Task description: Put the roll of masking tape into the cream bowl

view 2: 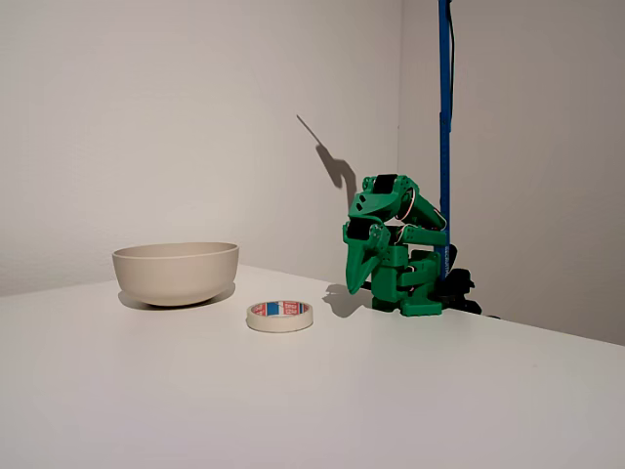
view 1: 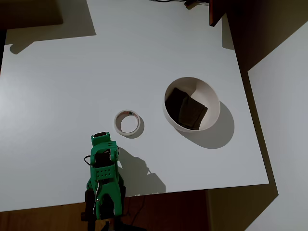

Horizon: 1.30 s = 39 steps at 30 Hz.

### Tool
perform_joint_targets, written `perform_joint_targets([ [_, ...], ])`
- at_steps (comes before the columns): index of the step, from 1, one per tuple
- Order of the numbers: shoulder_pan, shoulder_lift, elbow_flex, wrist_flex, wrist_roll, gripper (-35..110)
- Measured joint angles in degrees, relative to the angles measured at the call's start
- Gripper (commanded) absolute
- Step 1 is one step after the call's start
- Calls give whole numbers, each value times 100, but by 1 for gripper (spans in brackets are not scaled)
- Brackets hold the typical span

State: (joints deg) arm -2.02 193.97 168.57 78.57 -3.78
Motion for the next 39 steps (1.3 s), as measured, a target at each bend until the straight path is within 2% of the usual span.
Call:
perform_joint_targets([
  [23, 334, -105, -18, -132, 598, -8],
  [28, 844, -1863, -686, -923, 773, -8],
  [33, 1318, -4843, -2180, -1143, 1055, -8],
  [36, 1626, -5607, -2435, -1354, 1143, -8],
  [39, 1890, -5845, -2566, -1547, 1204, 7],
])
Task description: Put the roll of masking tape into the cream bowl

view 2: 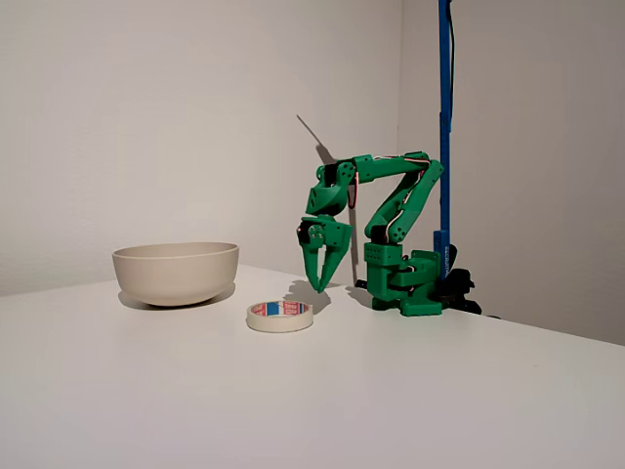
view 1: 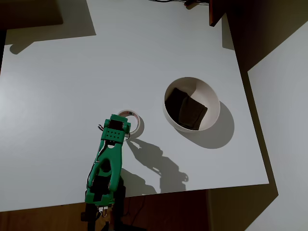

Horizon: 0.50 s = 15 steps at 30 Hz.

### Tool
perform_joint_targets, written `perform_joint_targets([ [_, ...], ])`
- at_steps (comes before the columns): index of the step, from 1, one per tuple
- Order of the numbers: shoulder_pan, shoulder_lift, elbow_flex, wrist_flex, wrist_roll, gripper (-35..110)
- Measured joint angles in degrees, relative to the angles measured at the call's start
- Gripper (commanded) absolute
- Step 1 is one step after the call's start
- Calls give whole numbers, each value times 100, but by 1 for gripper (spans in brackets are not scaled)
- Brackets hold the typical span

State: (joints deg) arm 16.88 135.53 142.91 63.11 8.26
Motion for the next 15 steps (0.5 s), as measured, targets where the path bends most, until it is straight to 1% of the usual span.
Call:
perform_joint_targets([
  [2, 158, -193, -62, -88, 44, 11],
  [15, 492, -888, -272, -264, 264, 9],
])
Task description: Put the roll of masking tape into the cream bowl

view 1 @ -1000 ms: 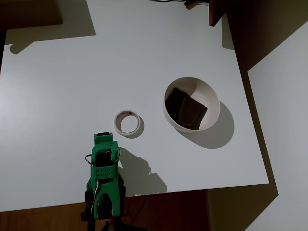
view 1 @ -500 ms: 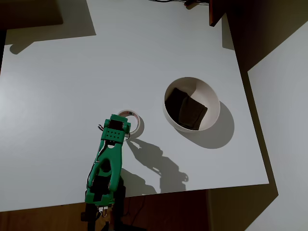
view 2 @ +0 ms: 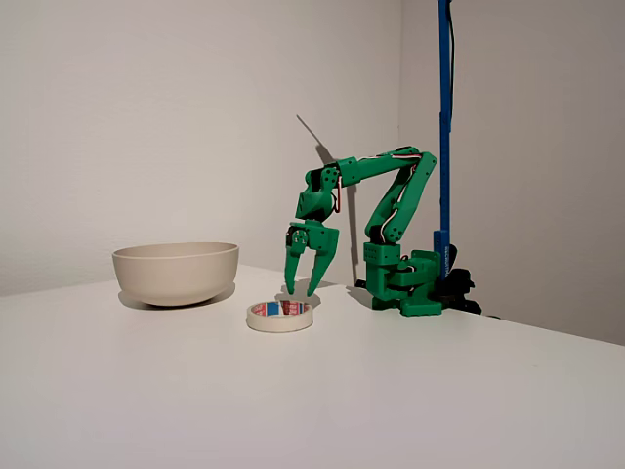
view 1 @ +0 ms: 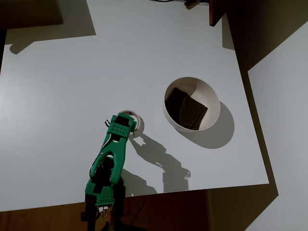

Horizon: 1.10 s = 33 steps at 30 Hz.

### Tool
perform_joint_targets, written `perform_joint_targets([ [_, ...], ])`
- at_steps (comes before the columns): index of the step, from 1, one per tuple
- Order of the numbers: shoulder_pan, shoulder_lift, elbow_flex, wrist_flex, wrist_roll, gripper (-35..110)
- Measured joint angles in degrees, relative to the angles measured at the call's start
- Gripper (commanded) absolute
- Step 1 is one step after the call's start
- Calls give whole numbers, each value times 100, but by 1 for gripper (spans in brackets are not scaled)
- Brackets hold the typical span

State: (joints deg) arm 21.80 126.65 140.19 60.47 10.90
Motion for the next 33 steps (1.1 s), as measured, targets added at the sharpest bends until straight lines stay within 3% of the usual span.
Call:
perform_joint_targets([
  [33, -378, -1063, -237, -360, 369, 6],
])
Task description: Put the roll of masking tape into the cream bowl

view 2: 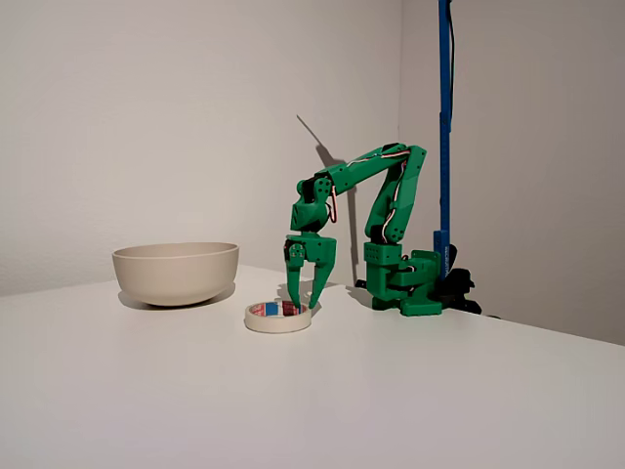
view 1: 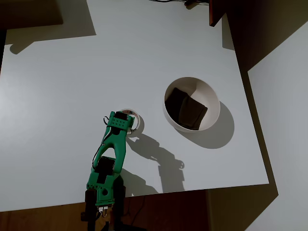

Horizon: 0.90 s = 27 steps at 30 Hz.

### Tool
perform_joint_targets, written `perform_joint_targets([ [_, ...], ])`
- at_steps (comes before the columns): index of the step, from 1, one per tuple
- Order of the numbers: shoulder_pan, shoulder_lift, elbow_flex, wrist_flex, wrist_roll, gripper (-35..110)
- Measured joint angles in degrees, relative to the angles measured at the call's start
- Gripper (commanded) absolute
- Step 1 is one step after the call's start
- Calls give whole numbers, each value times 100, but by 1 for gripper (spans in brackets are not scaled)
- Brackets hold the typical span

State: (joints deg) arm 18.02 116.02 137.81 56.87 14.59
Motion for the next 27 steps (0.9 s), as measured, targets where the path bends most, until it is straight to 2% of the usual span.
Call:
perform_joint_targets([
  [27, 290, 229, -26, -18, 123, 16],
])
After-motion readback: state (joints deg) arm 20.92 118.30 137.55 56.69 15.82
